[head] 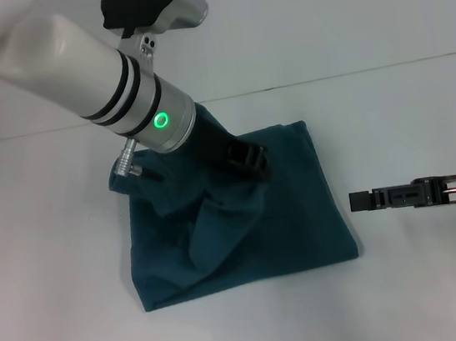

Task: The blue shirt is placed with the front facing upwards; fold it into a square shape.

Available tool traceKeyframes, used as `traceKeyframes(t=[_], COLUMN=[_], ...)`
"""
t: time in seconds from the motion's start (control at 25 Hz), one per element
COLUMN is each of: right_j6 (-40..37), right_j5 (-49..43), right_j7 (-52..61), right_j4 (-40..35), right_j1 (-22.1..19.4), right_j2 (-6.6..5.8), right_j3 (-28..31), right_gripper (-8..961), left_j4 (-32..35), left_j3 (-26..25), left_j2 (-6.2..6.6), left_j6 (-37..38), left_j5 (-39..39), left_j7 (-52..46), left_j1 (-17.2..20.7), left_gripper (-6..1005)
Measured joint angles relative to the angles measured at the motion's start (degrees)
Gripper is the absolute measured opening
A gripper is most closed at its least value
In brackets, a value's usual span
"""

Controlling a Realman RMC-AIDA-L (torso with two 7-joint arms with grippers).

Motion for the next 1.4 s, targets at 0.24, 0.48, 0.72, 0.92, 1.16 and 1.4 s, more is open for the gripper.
traceKeyframes(t=[0.24,0.48,0.72,0.92,1.16,1.4], right_j6=[0.27,0.39,0.51,0.52,0.93,4.67], right_j5=[-0.07,-0.33,-0.55,-0.6,-1.03,-3.7], right_j7=[0.03,0.37,0.55,0.62,3.57,17.41], right_j4=[0.0,-0.01,-0.01,-0.02,-0.76,-2.98], right_j1=[0.0,0.06,0.09,0.08,0.53,5.13], right_j2=[0.0,-0.04,-0.09,-0.26,-0.61,-4.64], right_j3=[0.0,0.0,0.0,0.01,0.0,0.01], right_gripper=[802,802,803,804,803,802], left_j4=[0.19,1.33,7.8,8.38,8.44,8.25], left_j3=[0.19,1.28,-1.24,-7.21,-19.66,-26.25], left_j2=[-0.31,-1.51,-2.27,-0.13,1.87,3.2], left_j6=[-0.95,-1.46,-0.7,-0.06,4.72,7.8], left_j5=[-0.01,-0.03,-0.31,-0.19,-0.44,-2.18], left_j7=[-0.12,2.2,2.15,-2.15,-4.16,-3.94], left_j1=[0.17,0.07,2.92,5.29,11.63,18.67], left_gripper=[79,247,570,801,887,936])
